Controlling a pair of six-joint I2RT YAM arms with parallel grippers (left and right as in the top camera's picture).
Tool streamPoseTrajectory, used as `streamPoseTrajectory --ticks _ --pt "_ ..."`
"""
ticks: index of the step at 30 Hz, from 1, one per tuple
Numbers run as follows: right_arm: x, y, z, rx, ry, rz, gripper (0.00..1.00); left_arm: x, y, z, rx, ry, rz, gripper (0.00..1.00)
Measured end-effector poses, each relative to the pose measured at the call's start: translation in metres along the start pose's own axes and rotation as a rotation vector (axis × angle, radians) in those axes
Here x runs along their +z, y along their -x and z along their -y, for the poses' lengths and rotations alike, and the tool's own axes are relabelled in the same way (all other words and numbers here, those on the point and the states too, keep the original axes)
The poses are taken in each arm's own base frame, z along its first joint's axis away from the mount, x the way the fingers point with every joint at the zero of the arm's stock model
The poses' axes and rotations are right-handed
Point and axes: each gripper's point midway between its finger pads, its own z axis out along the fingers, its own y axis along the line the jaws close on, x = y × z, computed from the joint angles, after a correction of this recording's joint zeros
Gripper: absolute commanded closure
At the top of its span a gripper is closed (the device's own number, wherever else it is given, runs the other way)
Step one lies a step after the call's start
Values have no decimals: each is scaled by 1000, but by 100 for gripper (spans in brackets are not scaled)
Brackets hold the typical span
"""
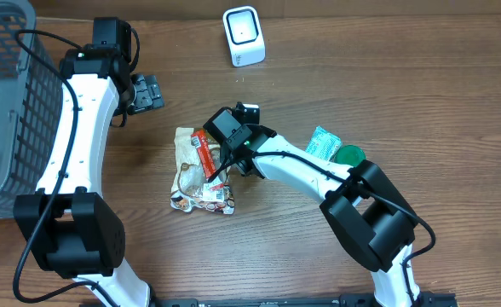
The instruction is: Scan the item barcode
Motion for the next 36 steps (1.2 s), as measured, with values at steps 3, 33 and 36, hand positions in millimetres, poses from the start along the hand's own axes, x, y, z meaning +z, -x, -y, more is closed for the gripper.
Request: streamPoseTrajectory --ticks 3,33,36 --pt "1 0 0 1 -3 0 81 0 0 0 0 0 0 0" --pt "-82 81 47 281 758 -146 96 0 0 0 0 0 0 0" --pt "-69 57 53 295 842 -170 96 0 0 0 0 0 0 0"
